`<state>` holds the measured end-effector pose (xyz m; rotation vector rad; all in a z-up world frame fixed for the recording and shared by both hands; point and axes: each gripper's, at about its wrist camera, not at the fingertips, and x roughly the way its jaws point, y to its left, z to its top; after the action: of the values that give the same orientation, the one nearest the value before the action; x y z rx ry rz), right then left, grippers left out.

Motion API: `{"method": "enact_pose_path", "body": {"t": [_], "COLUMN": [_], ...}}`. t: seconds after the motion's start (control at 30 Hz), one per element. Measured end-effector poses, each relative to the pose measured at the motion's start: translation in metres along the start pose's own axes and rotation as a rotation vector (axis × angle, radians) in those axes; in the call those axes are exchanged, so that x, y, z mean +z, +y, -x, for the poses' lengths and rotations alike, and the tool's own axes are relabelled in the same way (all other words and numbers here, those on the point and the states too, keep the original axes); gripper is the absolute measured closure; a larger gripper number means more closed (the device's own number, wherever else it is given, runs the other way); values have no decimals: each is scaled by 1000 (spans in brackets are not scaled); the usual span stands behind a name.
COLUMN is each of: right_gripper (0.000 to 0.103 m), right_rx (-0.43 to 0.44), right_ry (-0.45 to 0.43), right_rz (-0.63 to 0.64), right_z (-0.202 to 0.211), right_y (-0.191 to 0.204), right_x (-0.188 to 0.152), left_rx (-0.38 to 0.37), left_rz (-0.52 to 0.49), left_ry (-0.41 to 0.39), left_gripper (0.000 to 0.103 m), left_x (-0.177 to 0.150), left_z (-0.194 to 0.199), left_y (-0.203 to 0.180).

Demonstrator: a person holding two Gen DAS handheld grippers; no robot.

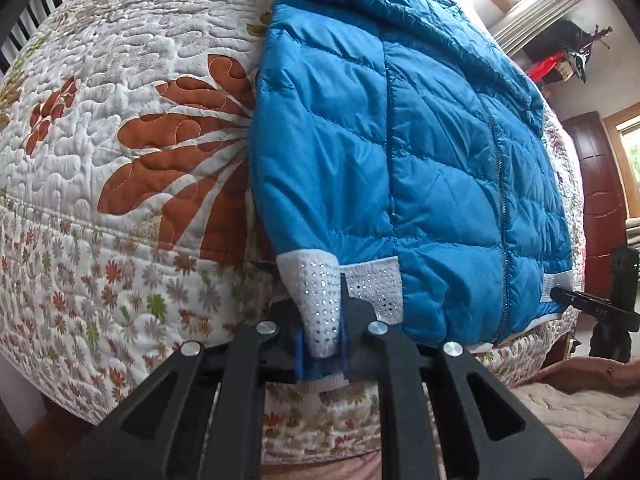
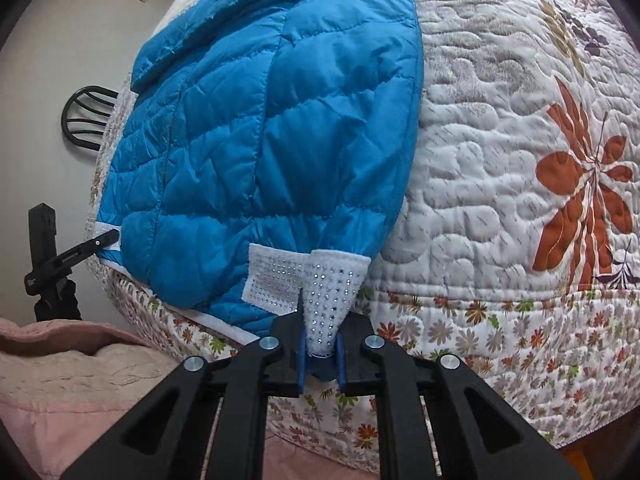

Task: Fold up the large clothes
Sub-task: 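Lift the white-banded hem with both tools and flip the jacket over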

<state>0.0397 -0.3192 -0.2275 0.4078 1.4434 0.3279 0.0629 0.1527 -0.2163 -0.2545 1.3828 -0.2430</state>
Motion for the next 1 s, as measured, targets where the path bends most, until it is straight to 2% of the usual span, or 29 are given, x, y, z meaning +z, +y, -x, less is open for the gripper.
{"method": "enact_pose_path", "body": {"t": [0.1,0.27,0.37,0.5,0.67,0.8,1.0], "right_gripper": [94,94,94,94,94,94,94], "right_rx": [54,90,105,105,119,116,88], "right_ry": [-62,-201,-273,-334,-330,-309,-253], "right_rz": [8,88,133,159,149,128,54], "right_z": [25,85,118,141,146,138,104], "right_y": [0,22,29,37,36,28,6], "right_x": [8,39,72,129,208,268,346], "left_rx": [-67,-186,-216,-237,-254,-218,-159], "left_rz": [18,-32,-72,-83,-74,-75,3], "left_ry": [-49,-206,-284,-347,-353,-343,-288], "left_gripper": [93,93,93,93,93,93,93], "left_x": [10,51,92,154,228,283,358], "left_z": [22,78,97,98,88,68,15], "left_y": [1,-23,-41,-63,-80,-88,-82]}}
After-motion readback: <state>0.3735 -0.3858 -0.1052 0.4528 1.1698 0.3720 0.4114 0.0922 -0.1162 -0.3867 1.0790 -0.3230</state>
